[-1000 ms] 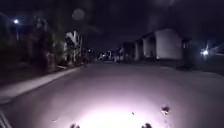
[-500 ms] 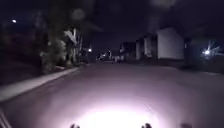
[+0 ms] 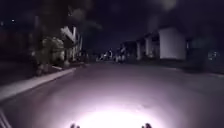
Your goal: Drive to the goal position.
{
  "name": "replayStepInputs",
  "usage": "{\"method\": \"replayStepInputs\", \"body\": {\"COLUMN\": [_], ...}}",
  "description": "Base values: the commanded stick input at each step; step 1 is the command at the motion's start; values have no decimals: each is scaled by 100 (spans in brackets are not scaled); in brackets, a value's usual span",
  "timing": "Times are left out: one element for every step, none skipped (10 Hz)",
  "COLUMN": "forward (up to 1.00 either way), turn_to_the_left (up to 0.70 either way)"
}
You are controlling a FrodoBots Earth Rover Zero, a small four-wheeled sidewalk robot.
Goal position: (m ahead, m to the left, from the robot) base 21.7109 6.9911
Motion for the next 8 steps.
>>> {"method": "replayStepInputs", "body": {"forward": [70, 70, 70, 70, 70, 70, 70, 70], "turn_to_the_left": [0, 0, 0, 0, 0, 0, 0, 0]}}
